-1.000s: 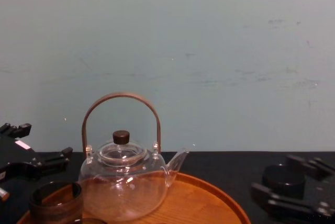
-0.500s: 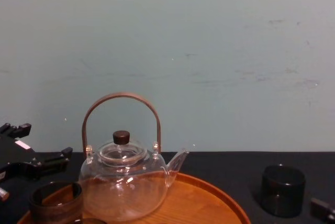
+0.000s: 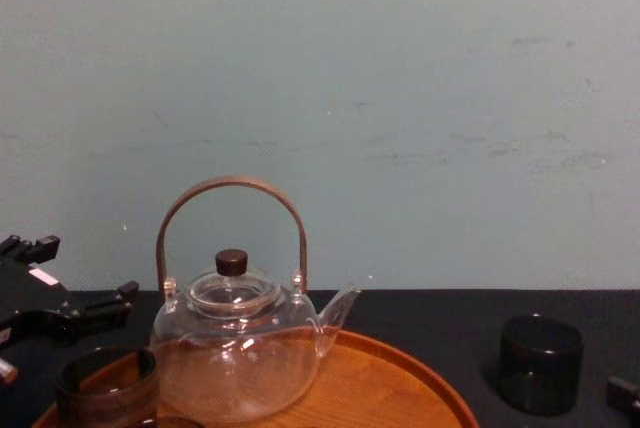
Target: Pick up the glass from the table and place it on the tray.
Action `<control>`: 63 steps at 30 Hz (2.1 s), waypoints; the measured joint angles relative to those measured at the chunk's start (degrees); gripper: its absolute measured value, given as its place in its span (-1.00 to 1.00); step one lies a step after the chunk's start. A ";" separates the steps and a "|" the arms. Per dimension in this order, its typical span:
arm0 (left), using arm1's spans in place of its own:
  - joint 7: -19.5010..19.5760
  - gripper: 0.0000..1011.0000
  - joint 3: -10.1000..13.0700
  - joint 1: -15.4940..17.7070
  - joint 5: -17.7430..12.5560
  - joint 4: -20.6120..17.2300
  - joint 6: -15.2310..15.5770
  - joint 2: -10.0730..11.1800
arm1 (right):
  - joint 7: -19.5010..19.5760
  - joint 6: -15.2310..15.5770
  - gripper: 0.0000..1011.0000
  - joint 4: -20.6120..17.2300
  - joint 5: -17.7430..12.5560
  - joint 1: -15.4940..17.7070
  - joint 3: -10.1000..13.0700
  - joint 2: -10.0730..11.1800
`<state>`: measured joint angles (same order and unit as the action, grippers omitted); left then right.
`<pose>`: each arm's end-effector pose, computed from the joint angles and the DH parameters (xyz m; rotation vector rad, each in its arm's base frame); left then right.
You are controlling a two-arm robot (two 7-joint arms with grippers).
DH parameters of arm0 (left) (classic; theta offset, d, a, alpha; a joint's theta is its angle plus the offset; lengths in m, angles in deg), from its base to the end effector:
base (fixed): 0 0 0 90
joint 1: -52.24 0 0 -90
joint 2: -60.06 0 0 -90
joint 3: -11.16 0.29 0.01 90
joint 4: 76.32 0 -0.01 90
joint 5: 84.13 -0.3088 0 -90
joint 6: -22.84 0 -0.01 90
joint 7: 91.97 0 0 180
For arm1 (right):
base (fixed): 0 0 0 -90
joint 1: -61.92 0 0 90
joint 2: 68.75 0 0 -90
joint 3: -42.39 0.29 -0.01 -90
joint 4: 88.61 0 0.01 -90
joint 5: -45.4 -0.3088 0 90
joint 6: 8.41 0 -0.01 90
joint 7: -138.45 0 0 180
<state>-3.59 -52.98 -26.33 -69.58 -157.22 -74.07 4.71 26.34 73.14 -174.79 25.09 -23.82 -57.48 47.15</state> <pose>0.3581 0.0827 -0.3023 0.3045 -0.2851 1.2480 0.2986 -0.0897 -0.3351 -0.1087 -0.0028 -1.0409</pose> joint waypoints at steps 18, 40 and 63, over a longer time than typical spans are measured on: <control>0.00 0.98 0.00 0.00 0.00 0.00 0.00 0.00 | -0.99 1.29 0.98 11.60 3.06 -11.48 -2.30 -3.65; 0.00 0.98 0.00 0.00 0.00 0.00 0.00 0.00 | -3.80 -0.01 0.98 23.38 4.31 -20.64 -5.02 -6.69; 0.00 0.98 0.00 0.00 0.00 0.00 0.00 0.00 | -5.36 -1.34 0.98 29.07 5.11 -24.55 -6.76 -8.30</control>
<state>-3.59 -52.98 -26.33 -69.58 -157.22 -74.07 4.71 20.98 71.80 -145.72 30.20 -48.37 -64.24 38.85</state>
